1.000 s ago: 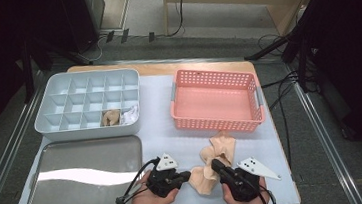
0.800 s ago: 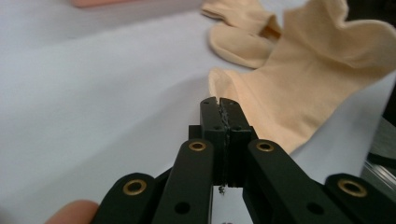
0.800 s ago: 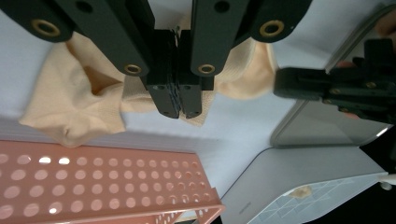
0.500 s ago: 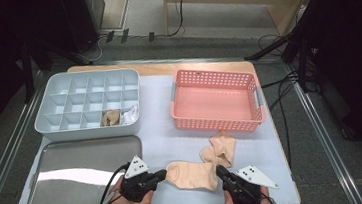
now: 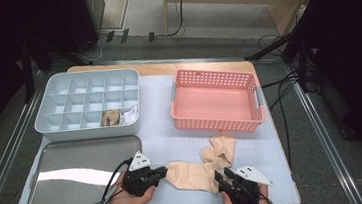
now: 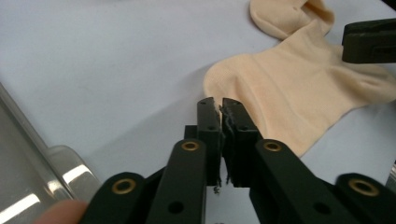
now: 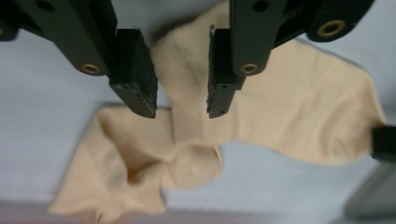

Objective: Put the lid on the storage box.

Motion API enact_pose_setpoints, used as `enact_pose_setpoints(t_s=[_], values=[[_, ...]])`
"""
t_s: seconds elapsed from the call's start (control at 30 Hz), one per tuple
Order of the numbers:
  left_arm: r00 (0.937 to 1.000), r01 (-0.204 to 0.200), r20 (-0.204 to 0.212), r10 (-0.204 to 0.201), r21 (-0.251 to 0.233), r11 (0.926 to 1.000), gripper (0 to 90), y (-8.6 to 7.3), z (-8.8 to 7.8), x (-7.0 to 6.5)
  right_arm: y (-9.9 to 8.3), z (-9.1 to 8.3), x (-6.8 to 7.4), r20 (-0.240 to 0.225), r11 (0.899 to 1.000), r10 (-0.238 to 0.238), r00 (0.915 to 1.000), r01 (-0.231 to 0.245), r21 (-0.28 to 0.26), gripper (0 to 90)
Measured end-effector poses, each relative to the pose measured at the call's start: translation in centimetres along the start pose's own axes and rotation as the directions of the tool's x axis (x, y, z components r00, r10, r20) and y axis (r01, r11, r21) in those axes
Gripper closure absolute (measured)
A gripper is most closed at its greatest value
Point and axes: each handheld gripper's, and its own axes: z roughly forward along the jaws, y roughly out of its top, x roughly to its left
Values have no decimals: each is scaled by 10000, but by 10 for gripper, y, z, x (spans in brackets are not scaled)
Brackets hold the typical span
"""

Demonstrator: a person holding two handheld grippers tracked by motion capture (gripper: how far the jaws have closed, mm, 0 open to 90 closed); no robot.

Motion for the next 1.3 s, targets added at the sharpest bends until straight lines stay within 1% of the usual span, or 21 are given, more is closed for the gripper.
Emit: enact_pose_setpoints(t_s=[0.13, 0.2, 0.27, 0.3, 0.4, 0.43, 0.47, 0.5, 0.53, 0.6, 0.63, 0.67, 0.73, 0.83, 0.87, 0.93, 1.03, 1.17, 1.2, 1.27, 1.3], values=[[9999, -80, 112, 78, 182, 9998, 900, -1, 0, 0, -2, 2, 1, 351, 9982, -444, 9984, 430, 411, 796], [9998, -92, 152, 89, 204, 9997, 900, -2, 0, 0, -1, 2, -1, 351, 9985, -421, 9985, 408, 351, 793], [9997, 0, 245, -1, 54, 10000, 889, -1, -2, 2, 5, -3, -4, 223, 9993, -327, 9992, 330, -152, 745], [9996, 16, 285, -15, -32, 10000, 822, -1, -3, 2, 14, -7, -6, 126, 9976, -435, 9990, 441, -542, 737], [9994, 157, 299, -148, -310, 9994, 772, 1, -7, 6, 29, -5, -4, 47, 9951, -755, 9971, 757, -630, 722], [9992, 224, 347, -212, -347, 9991, 752, 1, -8, 7, 42, 5, 1, -262, 9921, -1233, 9920, 1226, -286, 683], [9993, 200, 315, -188, -394, 9990, 752, 2, -9, 8, 42, 5, 1, -262, 9921, -1233, 9920, 1226, -286, 683], [9992, 221, 329, -206, -451, 9987, 745, 2, -9, 9, 47, 12, 5, -205, 9878, -1550, 9877, 1547, -164, 641], [9992, 255, 318, -241, -444, 9987, 741, 2, -10, 9, 53, 22, 8, 164, 9816, -1910, 9815, 1910, -30, 526], [9989, 231, 427, -210, -506, 9985, 739, 2, -11, 10, 59, 36, 8, 878, 9837, -1776, 9802, 1744, 431, 378], [9988, 260, 425, -238, -520, 9983, 738, 1, -12, 11, 61, 45, 6, 749, 9860, -1527, 9854, 1468, 790, 327], [9985, 284, 474, -259, -539, 9981, 738, 1, -12, 12, 62, 53, 3, 332, 9859, -1232, 9918, 1185, 1177, 312], [9986, 299, 460, -275, -535, 9981, 737, 1, -13, 13, 59, 62, 0, 464, 9811, -1282, 9907, 1199, 1518, 351], [9983, 401, 452, -374, -625, 9972, 738, 1, -13, 15, 54, 59, -3, 1196, 9834, -1560, 9805, 1427, 1124, 625], [9981, 437, 452, -408, -646, 9970, 738, 1, -13, 15, 53, 58, -4, 1325, 9827, -1650, 9773, 1515, 1065, 678], [9980, 461, 458, -430, -684, 9966, 735, 2, -14, 16, 54, 57, -9, 1167, 9859, -1500, 9818, 1397, 921, 787], [9983, 459, 399, -428, -791, 9958, 730, 3, -16, 18, 61, 53, -13, 1193, 9920, -1199, 9856, 1141, 547, 812], [9974, 631, 402, -597, -896, 9940, 727, 5, -18, 22, 75, 41, 4, 564, 9939, -1093, 9924, 1100, -94, 812], [9975, 627, 386, -594, -890, 9941, 728, 5, -18, 23, 80, 39, 20, 147, 9924, -1215, 9925, 1217, -174, 812], [9971, 681, 389, -648, -912, 9935, 728, 5, -18, 24, 82, 40, 29, -37, 9916, -1282, 9917, 1281, -195, 811], [9970, 686, 423, -649, -936, 9932, 727, 5, -18, 25, 83, 44, 45, -582, 9928, -1198, 9911, 1190, -167, 802]])
